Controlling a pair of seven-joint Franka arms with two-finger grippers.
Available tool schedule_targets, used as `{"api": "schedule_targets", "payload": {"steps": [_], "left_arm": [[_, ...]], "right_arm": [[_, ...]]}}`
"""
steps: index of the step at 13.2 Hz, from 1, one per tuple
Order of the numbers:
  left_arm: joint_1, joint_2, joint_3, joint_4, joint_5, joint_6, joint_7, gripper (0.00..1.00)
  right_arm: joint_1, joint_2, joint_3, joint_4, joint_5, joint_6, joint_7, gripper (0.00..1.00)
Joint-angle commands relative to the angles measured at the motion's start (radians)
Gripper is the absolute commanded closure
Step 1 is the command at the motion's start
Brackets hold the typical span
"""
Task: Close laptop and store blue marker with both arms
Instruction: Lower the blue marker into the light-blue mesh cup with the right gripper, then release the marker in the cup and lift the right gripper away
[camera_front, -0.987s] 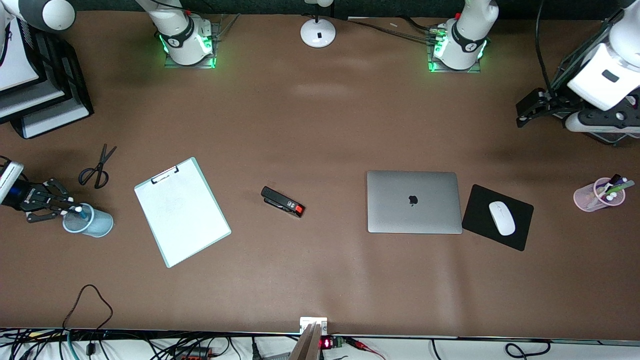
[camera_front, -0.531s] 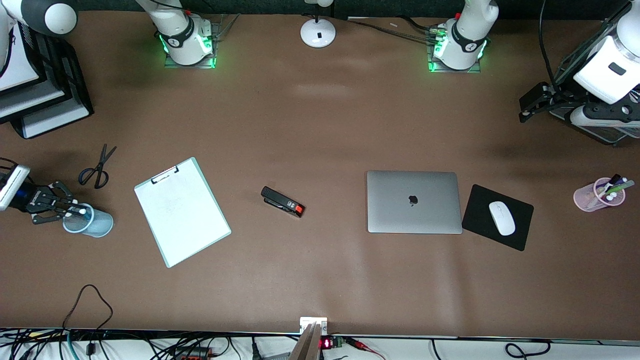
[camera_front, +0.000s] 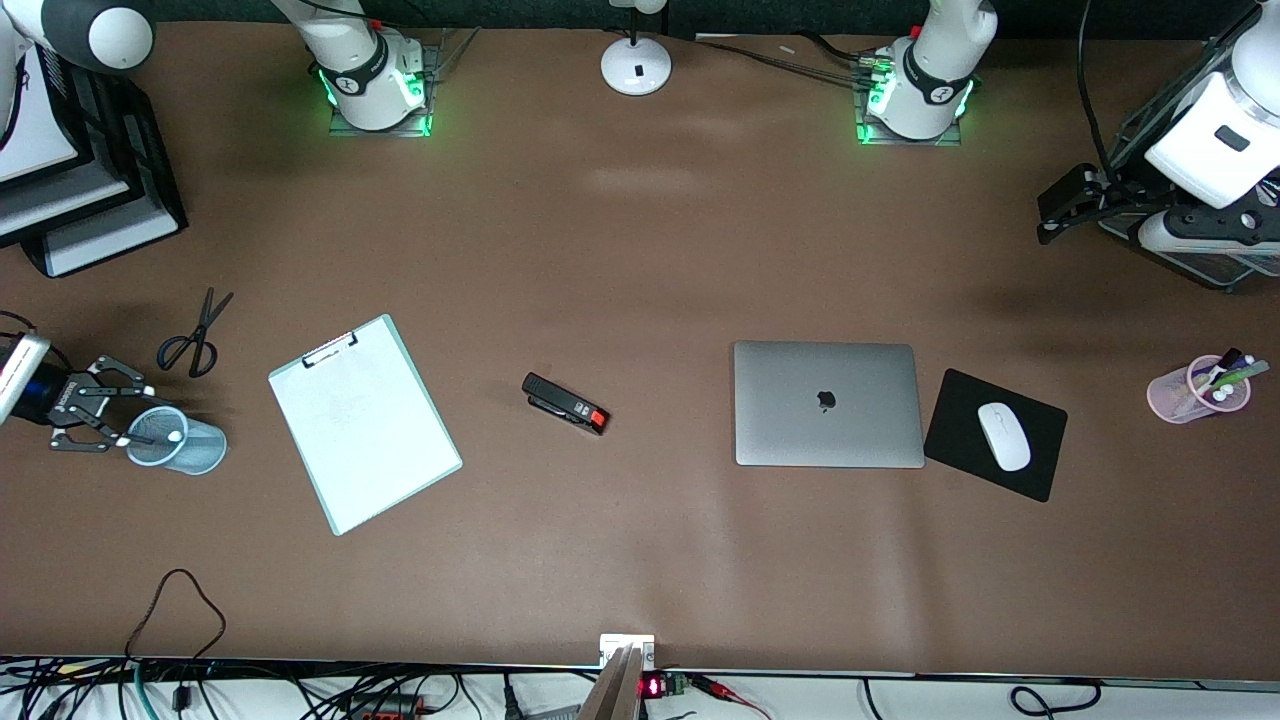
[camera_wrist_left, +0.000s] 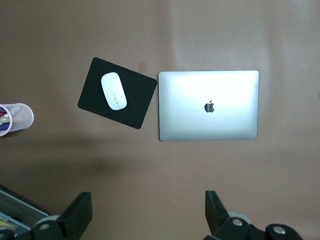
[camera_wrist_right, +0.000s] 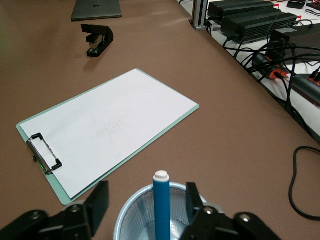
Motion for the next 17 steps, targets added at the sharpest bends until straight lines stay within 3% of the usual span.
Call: {"api": "schedule_targets", "payload": {"steps": [1, 5, 11, 17], "left_arm": [[-0.003, -0.023, 0.004, -0.022, -0.017, -0.003, 0.015, 0.0], [-0.003, -0.024, 0.002, -0.022, -0.017, -0.003, 0.013, 0.0], [-0.003, -0.023, 0.002, -0.025, -0.016, -0.003, 0.013, 0.0], [-0.003, -0.024, 0.002, -0.025, -0.017, -0.003, 0.013, 0.0]], "right_arm": [[-0.003, -0.062, 0.0, 0.015, -0.072, -0.076, 0.127, 0.0], [0.024, -0.183, 0.011, 0.05, -0.21, -0.144, 0.349, 0.0], [0.141, -0.358, 0.008, 0.052, -0.342, -0.197, 0.612, 0.0], [0.336, -0.38, 0.008, 0.116, -0.493, -0.187, 0.911, 0.0]]}}
